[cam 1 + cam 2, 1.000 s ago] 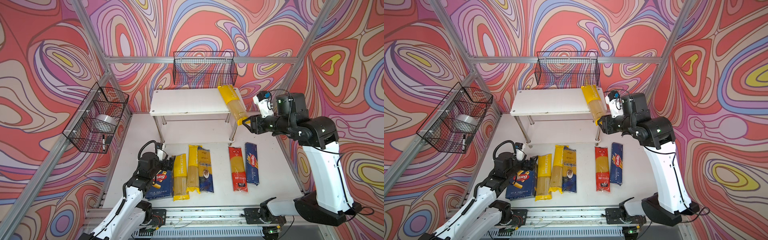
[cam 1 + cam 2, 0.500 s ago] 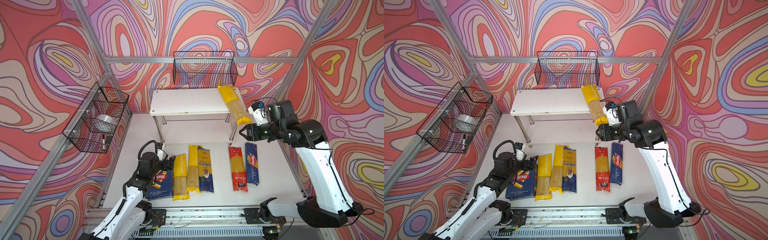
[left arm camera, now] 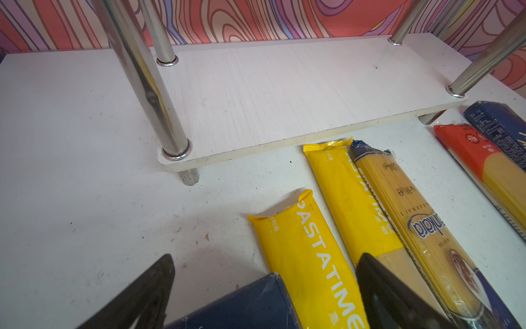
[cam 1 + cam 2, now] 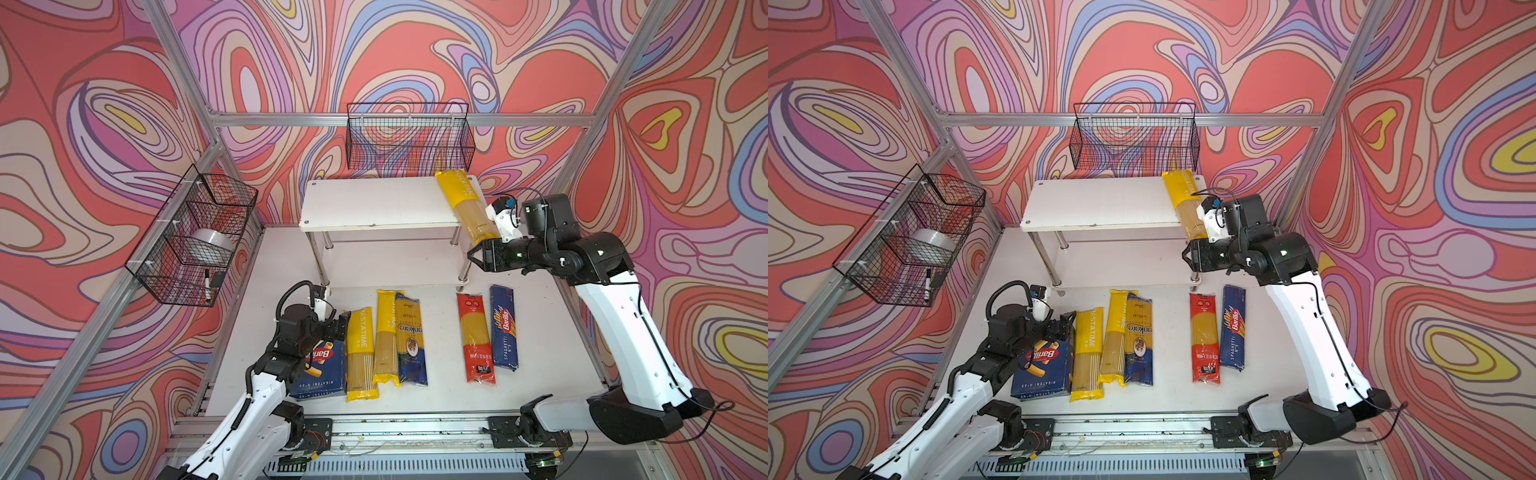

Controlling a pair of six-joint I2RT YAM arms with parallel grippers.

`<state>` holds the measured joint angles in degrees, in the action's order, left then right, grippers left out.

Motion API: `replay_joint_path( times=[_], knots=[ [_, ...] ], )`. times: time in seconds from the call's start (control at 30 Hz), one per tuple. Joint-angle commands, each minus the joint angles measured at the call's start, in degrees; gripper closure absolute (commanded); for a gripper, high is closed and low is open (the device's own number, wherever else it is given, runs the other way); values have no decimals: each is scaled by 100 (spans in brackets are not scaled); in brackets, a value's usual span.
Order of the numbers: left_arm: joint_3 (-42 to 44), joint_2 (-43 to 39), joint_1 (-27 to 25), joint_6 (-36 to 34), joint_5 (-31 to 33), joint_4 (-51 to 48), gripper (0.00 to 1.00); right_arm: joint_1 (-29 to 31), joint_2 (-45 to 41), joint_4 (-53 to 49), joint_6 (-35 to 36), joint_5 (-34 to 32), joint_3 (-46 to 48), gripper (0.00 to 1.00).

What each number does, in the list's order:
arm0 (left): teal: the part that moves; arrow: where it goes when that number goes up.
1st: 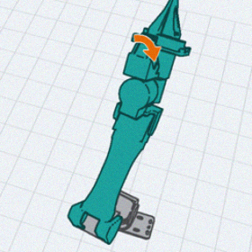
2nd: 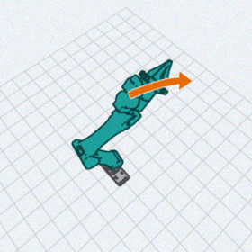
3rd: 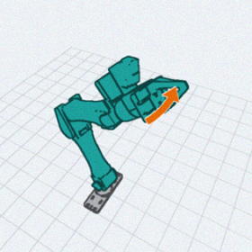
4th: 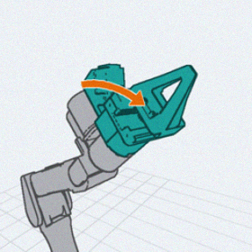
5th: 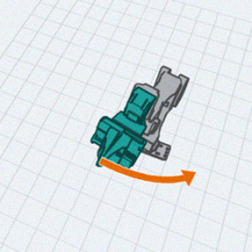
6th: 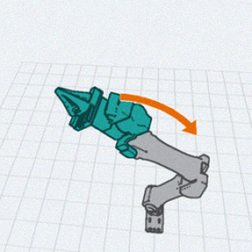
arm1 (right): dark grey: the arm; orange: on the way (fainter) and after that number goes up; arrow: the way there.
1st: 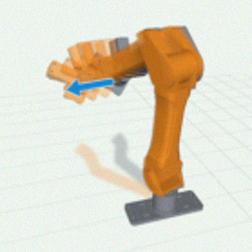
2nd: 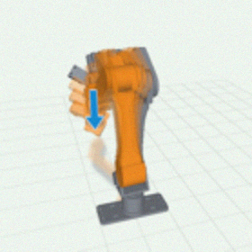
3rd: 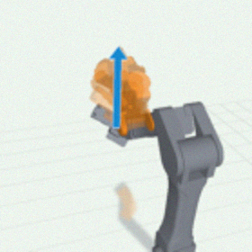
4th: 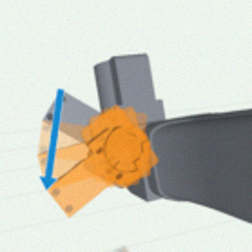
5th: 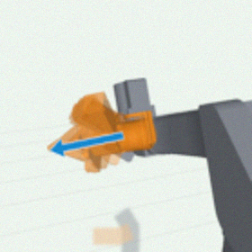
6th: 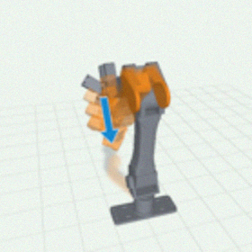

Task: Place and organize the pasta boxes and bags onto the shelf
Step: 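Open the right gripper and draw it back from the standing yellow bag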

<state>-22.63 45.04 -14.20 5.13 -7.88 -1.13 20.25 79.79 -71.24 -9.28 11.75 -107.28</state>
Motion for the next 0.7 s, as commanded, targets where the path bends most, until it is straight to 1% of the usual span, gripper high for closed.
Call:
replay_joint_path(
  times=[0.0, 0.27, 0.67],
  knots=[
    [-21, -47, 0, -47, 28, -165, 0, -30, 126, 218, 49, 16, -29, 42],
    [-20, -48, -2, -38, 62, -166, 0, -30, 414, 456, 69, 91, -150, 42],
    [-22, -50, -4, -36, 52, -164, 0, -30, 802, 922, -3, 371, -429, 42]
  ],
)
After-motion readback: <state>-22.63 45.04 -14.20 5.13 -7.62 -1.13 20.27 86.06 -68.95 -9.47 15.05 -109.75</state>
